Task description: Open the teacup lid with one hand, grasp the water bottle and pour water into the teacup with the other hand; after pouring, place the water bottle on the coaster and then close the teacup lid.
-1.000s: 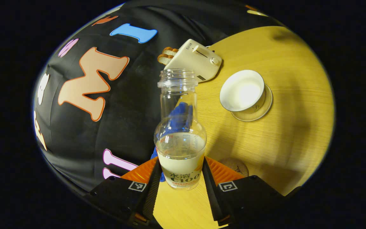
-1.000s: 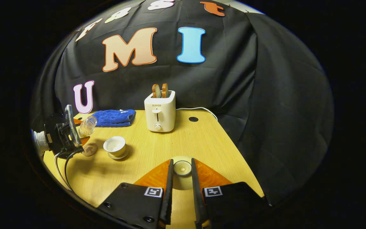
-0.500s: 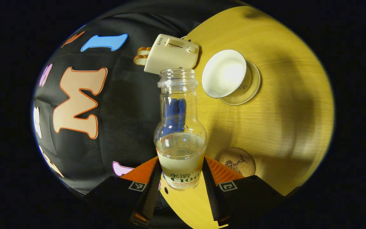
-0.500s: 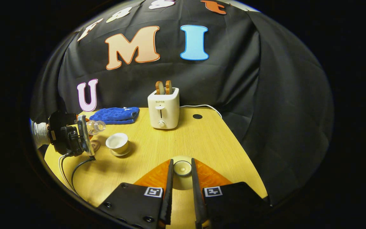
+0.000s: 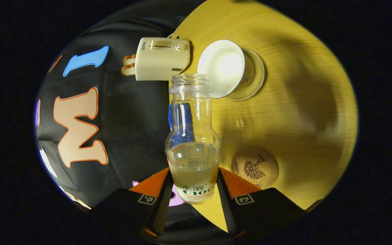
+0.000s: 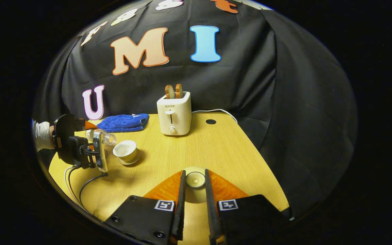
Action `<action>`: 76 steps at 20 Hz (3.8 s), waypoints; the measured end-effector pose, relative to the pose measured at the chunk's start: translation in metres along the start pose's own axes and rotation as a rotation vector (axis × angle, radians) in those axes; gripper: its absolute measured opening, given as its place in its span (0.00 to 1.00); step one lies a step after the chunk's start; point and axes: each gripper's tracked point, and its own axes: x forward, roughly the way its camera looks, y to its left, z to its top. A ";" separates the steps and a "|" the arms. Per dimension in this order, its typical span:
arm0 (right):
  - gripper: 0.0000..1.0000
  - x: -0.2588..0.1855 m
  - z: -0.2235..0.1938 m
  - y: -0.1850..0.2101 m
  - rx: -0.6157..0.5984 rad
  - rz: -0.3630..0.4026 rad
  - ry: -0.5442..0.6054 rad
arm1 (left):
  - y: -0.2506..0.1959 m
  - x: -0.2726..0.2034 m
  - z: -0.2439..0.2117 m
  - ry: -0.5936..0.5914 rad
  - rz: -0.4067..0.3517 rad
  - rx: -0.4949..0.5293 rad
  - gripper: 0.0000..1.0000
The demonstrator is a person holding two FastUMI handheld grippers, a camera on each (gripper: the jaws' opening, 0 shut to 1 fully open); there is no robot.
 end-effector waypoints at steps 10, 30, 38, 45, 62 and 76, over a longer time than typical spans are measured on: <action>0.32 0.002 -0.010 -0.001 0.028 0.014 0.011 | 0.011 -0.002 -0.002 0.082 -0.045 0.176 0.67; 0.32 0.016 -0.021 -0.003 0.064 0.032 0.027 | 0.040 -0.012 -0.013 0.235 -0.067 0.429 0.67; 0.32 0.019 -0.019 0.006 0.057 0.053 0.026 | 0.060 -0.027 -0.012 0.280 -0.054 0.519 0.68; 0.32 0.018 -0.020 0.008 0.059 0.058 0.034 | 0.064 -0.035 -0.002 0.266 -0.075 0.523 0.68; 0.32 0.009 0.000 0.050 -0.049 0.101 0.056 | -0.034 -0.024 0.025 -0.091 -0.150 -0.474 0.66; 0.34 -0.002 0.011 0.108 -0.163 0.136 0.086 | -0.050 -0.010 0.039 -0.346 -0.089 -1.195 0.68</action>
